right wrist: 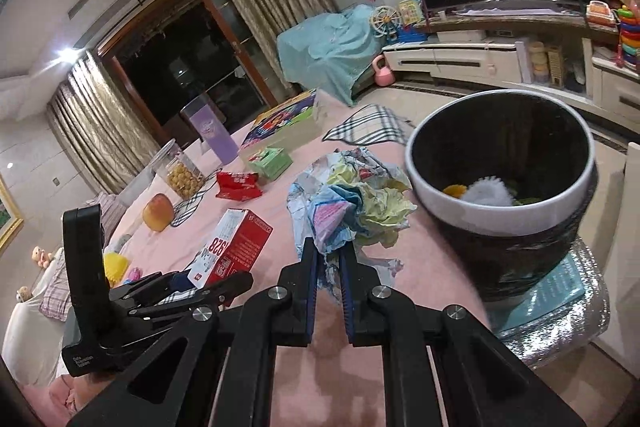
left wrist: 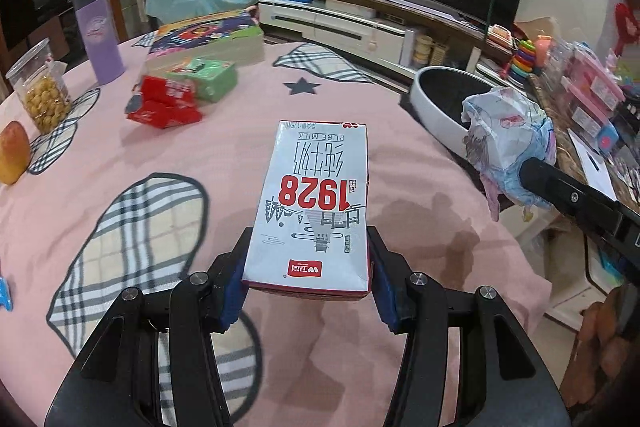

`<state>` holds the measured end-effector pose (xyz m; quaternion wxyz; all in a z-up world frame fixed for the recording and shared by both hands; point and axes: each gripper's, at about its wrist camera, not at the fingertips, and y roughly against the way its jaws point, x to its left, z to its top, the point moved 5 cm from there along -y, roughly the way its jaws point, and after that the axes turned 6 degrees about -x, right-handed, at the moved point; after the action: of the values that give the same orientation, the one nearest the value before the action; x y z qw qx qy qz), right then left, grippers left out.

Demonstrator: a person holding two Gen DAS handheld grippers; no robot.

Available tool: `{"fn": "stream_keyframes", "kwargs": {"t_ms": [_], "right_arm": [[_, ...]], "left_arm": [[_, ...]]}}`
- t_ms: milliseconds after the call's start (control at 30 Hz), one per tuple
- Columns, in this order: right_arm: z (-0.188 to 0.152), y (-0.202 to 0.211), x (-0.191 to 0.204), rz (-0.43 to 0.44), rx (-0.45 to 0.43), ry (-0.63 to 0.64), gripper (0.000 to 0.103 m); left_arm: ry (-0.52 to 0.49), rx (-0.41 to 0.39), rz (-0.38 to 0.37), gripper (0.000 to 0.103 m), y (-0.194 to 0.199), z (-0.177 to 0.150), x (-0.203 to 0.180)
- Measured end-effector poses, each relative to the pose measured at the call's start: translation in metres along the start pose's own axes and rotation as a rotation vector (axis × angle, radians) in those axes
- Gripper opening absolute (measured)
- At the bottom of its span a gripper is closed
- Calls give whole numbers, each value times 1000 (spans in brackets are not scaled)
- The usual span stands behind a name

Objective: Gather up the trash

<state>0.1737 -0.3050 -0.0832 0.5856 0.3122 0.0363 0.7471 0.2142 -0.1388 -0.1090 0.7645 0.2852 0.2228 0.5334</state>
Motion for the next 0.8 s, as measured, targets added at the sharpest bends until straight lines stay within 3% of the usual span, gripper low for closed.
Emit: {"fn": "stream_keyframes", "kwargs": {"t_ms": [800], "right_arm": [[24,31,-52,-100,-72,-51,10]], "left_arm": [[-99,-23,-110,52,-7,28,-65]]}}
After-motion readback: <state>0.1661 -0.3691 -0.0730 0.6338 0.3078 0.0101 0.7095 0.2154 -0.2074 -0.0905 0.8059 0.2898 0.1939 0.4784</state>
